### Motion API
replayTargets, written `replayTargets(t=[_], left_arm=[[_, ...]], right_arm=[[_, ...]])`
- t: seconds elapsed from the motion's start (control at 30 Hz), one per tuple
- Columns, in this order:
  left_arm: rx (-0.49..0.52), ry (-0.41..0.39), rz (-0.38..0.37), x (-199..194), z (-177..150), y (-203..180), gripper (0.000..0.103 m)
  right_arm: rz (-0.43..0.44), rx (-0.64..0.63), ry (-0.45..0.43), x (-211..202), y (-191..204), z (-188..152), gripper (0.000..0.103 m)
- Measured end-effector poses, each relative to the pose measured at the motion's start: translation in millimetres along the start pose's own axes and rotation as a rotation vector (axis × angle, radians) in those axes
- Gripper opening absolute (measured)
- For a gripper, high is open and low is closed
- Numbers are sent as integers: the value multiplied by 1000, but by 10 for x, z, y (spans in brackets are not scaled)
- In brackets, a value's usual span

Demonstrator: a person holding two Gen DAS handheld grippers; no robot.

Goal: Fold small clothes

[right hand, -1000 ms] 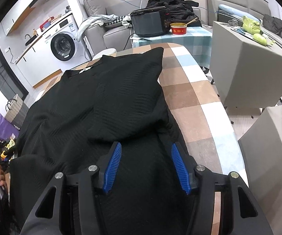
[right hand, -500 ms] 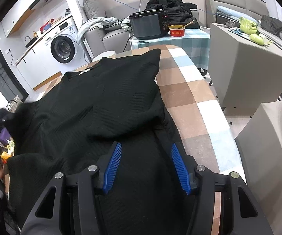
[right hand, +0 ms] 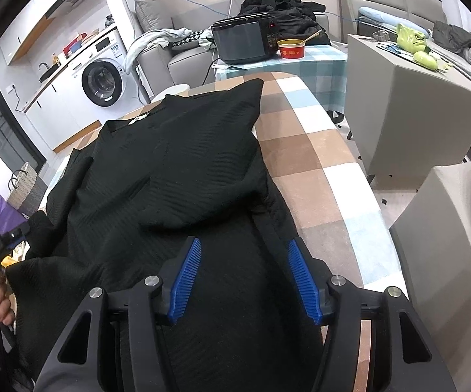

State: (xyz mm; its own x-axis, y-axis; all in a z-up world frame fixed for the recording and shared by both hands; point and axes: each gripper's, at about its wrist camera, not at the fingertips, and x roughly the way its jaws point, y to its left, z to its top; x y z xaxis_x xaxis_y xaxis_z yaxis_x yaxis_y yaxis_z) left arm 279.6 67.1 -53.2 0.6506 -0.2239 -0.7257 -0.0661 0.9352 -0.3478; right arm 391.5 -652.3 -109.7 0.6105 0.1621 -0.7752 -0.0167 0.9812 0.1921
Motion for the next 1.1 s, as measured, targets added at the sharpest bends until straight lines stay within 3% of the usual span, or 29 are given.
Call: replayTargets(t=[0.17,0.4,0.43,0.53,0.57,0.73,0.8,0.83,0.9,0.93,0.97,1.03,1.1], left_arm=[[-95,-1,-41,222,307,296,54],[-121,3,29,791,577,284,53],[-115,17,47,897,600,266,47],[-131,44,53,1135,653,286,12],[-134,41,45,1167,657,288,7],[-32,-53,22,960,744,-18,5],[5,-82,-39,862,814,-263,5],[26,-100,-110,812,835,-421,5],[72,-121,-182,787,858,-707,9],[116,-117,-186,794,867,-883,22],[150,-107,-184,805,870,-981,45],[176,-111,-138,825,869,-1049,69],[179,-108,-90,854,851,-956,69]], right_arm=[[2,-2,7,11,37,-22,58],[-7,12,5,5,15,-53,58],[-10,13,5,4,17,-61,58],[-15,14,9,7,25,-94,58],[-16,16,11,12,24,-102,58],[-17,25,15,14,8,-106,58],[-16,21,12,2,18,-95,58],[-18,17,11,-2,28,-90,58],[-16,13,6,-16,50,-79,58],[-13,12,5,-24,60,-74,58],[-10,8,0,-35,72,-71,58],[-13,3,-6,-52,82,-71,58],[-10,3,-8,-62,67,-78,58]])
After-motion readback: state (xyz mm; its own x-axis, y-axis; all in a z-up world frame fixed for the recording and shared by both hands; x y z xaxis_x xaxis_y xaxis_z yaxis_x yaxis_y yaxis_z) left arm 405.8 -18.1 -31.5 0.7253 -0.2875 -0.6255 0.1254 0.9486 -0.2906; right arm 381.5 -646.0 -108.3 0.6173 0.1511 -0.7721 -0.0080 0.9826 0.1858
